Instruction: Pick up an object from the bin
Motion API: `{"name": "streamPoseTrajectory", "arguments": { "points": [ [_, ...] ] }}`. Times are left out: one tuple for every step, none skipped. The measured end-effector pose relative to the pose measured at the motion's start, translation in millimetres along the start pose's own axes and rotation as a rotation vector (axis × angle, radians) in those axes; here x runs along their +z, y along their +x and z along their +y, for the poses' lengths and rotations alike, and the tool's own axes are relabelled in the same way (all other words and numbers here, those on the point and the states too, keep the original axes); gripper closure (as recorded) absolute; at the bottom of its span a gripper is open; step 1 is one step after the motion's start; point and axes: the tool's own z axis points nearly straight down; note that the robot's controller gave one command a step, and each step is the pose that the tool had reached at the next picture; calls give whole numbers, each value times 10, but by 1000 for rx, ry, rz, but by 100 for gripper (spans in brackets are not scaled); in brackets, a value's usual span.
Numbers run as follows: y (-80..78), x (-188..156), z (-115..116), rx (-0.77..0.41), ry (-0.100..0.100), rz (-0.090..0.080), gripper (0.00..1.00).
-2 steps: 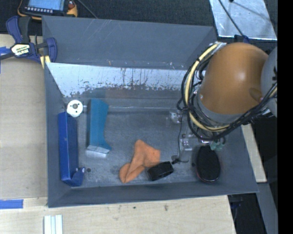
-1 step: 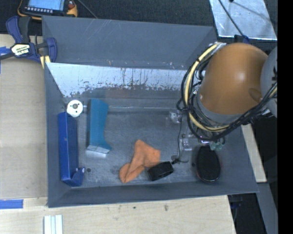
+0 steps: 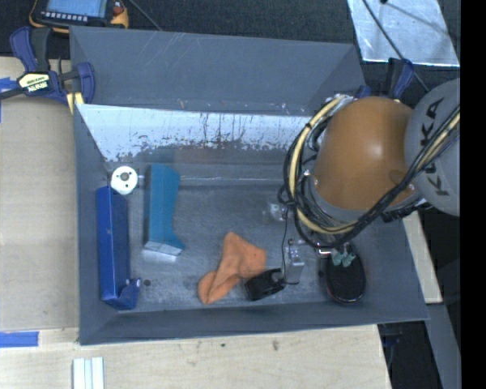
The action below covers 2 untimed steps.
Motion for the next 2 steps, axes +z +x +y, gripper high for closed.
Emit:
{"name": "streamPoseTrajectory", "arguments": {
  "points": [
    [-120, 19, 164, -95, 0, -7, 0],
    [-257, 432, 180, -88, 0, -9, 0]
  ]
}}
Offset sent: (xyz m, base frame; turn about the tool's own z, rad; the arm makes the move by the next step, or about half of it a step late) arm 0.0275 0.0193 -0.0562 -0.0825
